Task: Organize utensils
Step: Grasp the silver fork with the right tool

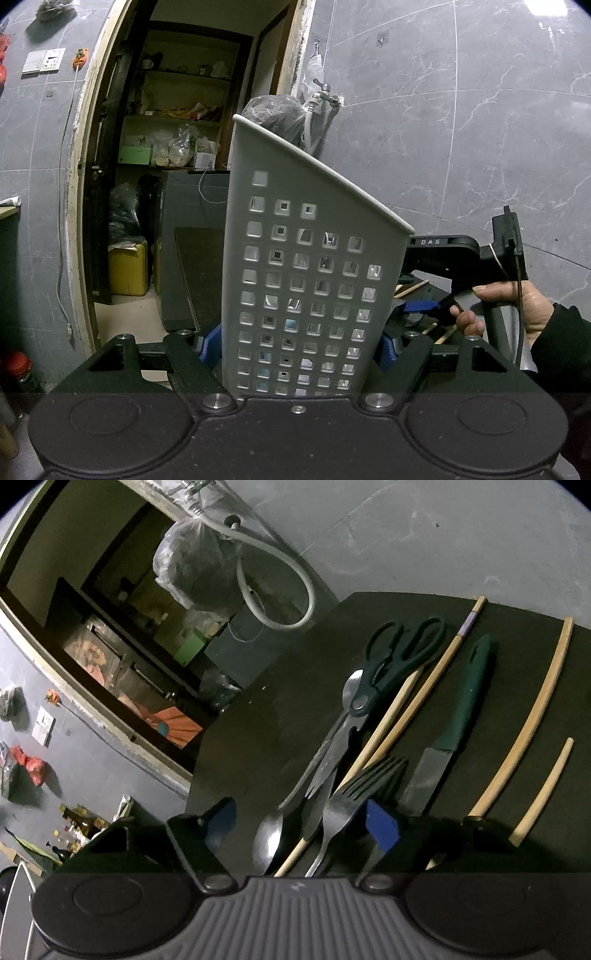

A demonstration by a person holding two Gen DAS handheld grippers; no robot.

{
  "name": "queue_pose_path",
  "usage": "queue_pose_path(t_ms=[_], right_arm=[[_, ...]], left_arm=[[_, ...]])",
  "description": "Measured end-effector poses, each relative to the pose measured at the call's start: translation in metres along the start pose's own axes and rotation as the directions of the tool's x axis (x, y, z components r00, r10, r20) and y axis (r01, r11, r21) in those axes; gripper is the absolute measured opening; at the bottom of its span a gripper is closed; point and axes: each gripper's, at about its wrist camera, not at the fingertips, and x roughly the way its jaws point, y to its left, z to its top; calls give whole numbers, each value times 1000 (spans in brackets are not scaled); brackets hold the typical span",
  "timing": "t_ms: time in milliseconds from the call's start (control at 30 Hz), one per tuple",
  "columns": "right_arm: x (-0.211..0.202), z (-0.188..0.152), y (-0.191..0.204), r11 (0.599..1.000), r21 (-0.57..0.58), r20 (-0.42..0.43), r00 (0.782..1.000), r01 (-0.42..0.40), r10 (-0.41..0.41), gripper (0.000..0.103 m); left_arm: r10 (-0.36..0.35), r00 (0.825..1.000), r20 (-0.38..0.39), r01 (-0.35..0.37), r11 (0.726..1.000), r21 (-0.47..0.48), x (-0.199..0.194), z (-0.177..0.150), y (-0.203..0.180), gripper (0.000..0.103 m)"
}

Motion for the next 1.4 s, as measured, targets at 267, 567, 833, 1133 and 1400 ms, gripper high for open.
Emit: queue_pose_path(t_ms=[267, 567, 833, 1133, 1400], right_arm=[[1, -3, -12, 997, 52, 24, 998, 50, -52, 36], [5, -5, -20, 994, 106, 18, 999, 39, -41, 15], [5, -5, -29, 983, 181, 15, 1000, -15, 13, 12], [-12, -9, -26, 988, 132, 103, 992, -84, 71, 7], [-34, -11, -11, 986, -12, 201, 966, -167, 166, 6]], left_arm=[[0, 1000, 0, 0, 1000, 0, 0, 0, 0, 78], [0, 1000, 0, 0, 1000, 0, 0, 0, 0, 78], [0, 1000, 0, 0, 1000, 0, 0, 0, 0, 78], [0, 1000, 0, 0, 1000, 0, 0, 0, 0, 78], [0, 1000, 0, 0, 1000, 0, 0, 0, 0, 78]])
